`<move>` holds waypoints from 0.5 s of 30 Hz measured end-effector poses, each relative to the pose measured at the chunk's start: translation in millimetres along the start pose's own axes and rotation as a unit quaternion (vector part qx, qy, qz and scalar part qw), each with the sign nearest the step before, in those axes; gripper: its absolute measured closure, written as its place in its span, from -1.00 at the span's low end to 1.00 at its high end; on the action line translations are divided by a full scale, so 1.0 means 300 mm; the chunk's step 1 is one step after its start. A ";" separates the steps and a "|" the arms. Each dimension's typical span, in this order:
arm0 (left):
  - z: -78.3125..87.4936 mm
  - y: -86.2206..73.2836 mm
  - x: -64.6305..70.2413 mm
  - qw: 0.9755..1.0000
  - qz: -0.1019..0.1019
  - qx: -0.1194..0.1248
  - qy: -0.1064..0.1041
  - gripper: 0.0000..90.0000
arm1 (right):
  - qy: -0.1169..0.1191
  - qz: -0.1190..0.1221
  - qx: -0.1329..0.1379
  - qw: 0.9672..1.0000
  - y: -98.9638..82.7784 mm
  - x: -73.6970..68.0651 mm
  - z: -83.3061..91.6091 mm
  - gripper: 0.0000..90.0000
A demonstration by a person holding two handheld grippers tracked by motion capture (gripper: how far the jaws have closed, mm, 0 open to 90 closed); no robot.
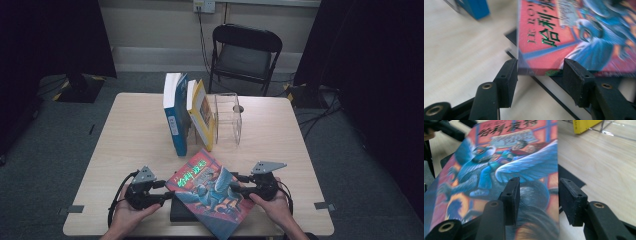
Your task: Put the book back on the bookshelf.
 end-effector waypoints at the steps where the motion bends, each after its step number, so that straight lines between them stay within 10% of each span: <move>1: -0.009 0.009 -0.008 1.000 0.002 0.001 0.003 0.05 | -0.002 -0.001 0.000 1.000 -0.002 -0.004 0.003 0.17; 15: -0.084 0.079 -0.021 0.999 0.010 0.017 0.043 0.13 | 0.001 -0.008 -0.016 1.000 -0.043 -0.061 0.057 0.05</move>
Point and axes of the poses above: each handheld gripper's, and its own axes: z roughly backward along the jaws, y roughly out of its top, x roughly to its right, the point moved 1 cm from there along -z, roughly forward along the jaws, and after that the axes turned 4 degrees about z, right-handed, at the moved point
